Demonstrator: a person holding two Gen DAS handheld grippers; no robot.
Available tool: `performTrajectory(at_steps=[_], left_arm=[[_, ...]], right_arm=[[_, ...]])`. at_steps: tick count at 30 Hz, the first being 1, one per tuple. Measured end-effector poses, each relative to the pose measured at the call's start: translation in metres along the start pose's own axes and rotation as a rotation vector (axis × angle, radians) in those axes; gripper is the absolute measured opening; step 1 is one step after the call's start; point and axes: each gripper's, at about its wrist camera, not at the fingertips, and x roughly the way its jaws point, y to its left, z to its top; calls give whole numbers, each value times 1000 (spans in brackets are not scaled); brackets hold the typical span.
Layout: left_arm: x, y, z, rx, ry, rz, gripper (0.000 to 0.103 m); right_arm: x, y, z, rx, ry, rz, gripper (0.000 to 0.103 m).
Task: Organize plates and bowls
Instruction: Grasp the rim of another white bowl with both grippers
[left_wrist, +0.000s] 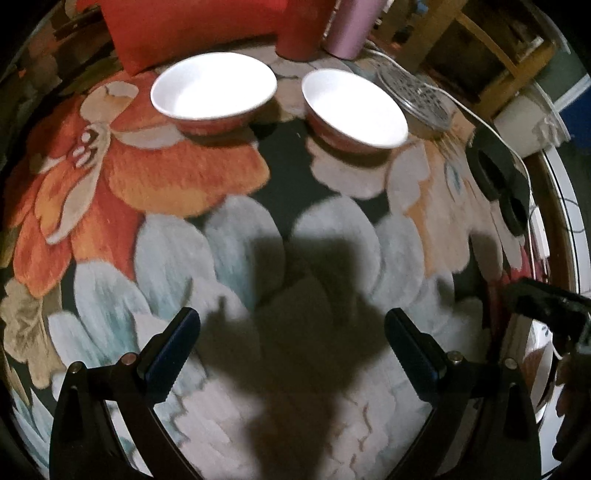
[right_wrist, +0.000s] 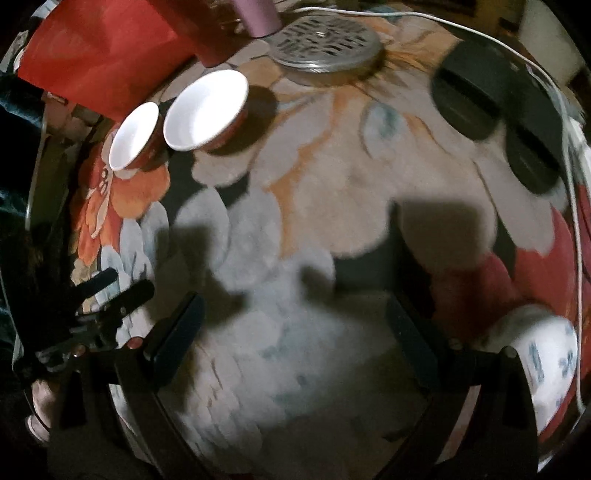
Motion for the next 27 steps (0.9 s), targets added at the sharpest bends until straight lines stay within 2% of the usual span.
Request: performTrajectory(at_steps=[5, 11, 15, 19, 20, 21, 23, 27], left_arm=[[0, 8, 29, -8, -38, 23, 100], [11, 18, 64, -109, -56, -2, 100], [18, 23, 72, -166, -54, -15, 100], [21, 24, 75, -176, -56, -12, 98], [20, 24, 75, -178, -59, -12, 98], [20, 24, 76, -179, -62, -12, 98], [19, 25, 77, -181, -64, -17, 98], [18, 26, 78, -181, -67, -32, 98]], right_arm=[[22, 16, 49, 24, -55, 61, 99], [40, 25, 98, 55, -96, 85, 96], [61, 24, 123, 96, -64, 106, 78], [84, 28, 138, 133, -25, 141, 60], [91, 29, 139, 131, -9, 144, 47], [97, 31, 139, 131, 11, 147, 27], [103, 31, 137, 132, 21, 130, 14], [103, 25, 127, 142, 45, 204, 13]])
